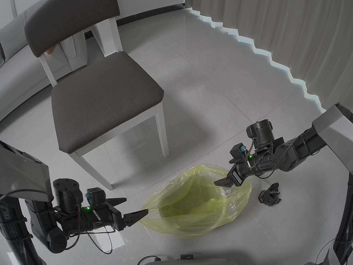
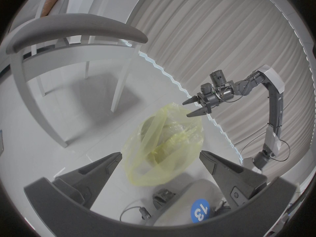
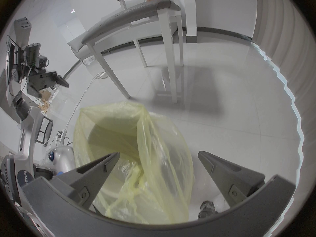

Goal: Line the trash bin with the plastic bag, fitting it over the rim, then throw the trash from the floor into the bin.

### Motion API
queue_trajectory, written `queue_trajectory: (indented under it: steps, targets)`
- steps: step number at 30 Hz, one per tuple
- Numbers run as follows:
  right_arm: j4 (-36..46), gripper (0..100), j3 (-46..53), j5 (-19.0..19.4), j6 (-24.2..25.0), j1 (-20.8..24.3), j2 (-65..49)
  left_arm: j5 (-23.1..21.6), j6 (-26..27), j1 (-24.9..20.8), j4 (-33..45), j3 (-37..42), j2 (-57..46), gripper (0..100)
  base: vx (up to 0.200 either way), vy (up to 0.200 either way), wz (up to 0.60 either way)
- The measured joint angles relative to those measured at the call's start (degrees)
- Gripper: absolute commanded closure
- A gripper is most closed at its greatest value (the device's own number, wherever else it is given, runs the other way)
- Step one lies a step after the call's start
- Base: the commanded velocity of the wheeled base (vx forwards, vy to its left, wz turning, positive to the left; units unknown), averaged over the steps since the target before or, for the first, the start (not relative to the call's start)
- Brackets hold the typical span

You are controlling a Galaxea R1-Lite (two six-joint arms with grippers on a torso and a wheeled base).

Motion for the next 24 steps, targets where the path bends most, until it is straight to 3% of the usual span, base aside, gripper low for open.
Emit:
queue_trajectory:
  steps: [9, 15, 24]
  targets:
    - [-0.09, 0, 5.66, 0.0, -0.59, -0.91, -6.51, 4.29, 3.11, -5.08, 0.0, -12.9, 9.62, 0, 0.0, 0.0, 0.0]
    - [-0.11, 0, 8.61, 0.0, -0.72, -1.13, -10.57, 11.56, 8.42, -5.6, 0.02, -17.6, 16.66, 0, 0.0, 0.0, 0.0]
    - [-0.2, 0, 10.31, 0.17, -0.72, -1.24, -13.3, 12.53, 9.18, -5.16, -0.05, -19.92, 20.61, 0, 0.0, 0.0, 0.0]
